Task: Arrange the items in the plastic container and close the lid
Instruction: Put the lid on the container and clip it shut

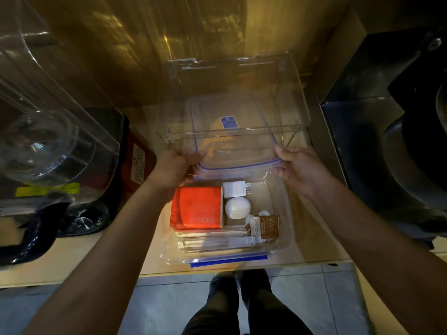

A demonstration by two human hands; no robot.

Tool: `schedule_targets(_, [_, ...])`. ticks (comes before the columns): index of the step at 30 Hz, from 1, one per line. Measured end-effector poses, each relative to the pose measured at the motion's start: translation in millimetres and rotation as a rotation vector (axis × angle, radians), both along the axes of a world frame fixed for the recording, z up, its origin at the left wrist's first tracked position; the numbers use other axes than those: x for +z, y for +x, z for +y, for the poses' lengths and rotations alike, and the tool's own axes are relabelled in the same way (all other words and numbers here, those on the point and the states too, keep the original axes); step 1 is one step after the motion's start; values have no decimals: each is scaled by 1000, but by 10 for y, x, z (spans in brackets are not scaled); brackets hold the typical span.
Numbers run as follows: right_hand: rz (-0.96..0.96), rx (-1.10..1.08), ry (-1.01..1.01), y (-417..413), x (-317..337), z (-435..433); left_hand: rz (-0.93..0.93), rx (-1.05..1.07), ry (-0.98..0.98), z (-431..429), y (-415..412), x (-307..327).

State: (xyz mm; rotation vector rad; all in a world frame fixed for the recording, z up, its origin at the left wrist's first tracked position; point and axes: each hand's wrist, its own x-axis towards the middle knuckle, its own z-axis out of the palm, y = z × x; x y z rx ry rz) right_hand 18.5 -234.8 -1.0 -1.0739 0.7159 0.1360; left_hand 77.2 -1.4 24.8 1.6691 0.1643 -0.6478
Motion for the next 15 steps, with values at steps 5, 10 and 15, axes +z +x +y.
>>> schedule_targets(5, [-18, 77, 41, -328, 24, -107, 206, -68, -26, 125, -275, 39])
schedule_targets(10, [30, 108, 68, -695, 56, -294, 448, -115, -306, 268, -562, 16])
schedule_targets(15, [11, 186, 127, -987, 68, -471, 348, -73, -447, 357, -730, -46])
